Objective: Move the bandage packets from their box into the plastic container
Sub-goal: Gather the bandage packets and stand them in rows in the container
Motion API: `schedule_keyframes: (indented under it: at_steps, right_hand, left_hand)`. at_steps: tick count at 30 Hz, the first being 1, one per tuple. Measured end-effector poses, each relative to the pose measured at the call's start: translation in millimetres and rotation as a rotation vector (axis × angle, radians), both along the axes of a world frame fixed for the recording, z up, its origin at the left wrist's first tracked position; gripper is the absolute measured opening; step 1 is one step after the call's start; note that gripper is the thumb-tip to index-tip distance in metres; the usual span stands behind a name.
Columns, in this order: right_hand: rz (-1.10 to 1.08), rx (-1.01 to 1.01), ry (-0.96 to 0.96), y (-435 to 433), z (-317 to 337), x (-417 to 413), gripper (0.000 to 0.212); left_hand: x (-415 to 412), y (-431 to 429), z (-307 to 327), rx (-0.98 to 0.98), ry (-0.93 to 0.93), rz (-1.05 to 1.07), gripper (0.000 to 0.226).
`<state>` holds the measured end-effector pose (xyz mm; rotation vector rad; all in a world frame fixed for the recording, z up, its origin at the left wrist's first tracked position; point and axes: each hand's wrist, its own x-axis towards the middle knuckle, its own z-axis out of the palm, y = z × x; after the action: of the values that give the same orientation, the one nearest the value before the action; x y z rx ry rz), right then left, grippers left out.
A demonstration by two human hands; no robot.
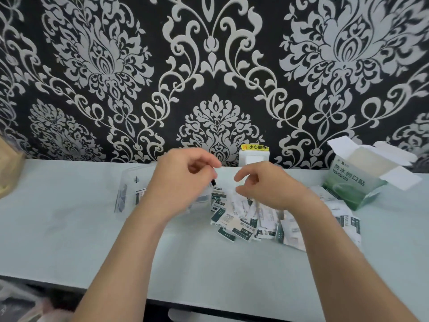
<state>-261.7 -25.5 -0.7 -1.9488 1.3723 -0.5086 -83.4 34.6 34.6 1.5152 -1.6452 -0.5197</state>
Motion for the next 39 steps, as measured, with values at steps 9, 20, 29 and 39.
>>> schedule_keyframes:
  at_steps: [9, 20, 29, 39]
  right_hand:
    - [0.184, 0.097, 0.516, 8.1, -4.8, -35.2, 0.082]
    - [0.214, 0.079, 0.567, 5.3, -16.0, -35.1, 0.08]
    - [0.186, 0.212, 0.207, 8.1, -8.9, -45.5, 0.064]
    - [0.039, 0.175, 0.154, 0.5, -14.6, -44.4, 0.033]
  left_hand:
    - [-47.7, 6.7, -60.6, 0.262, -0.794, -0.316, 0.053]
    - [-43.9, 8.1, -60.9, 0.326, -0.738, -0.314, 0.032]
    - [-63.6, -1.6, -61.7, 0.15, -0.636, -0.105, 0.024]
    - [-99.3, -27.6, -75.2, 0.338, -0.668, 0.044, 0.06]
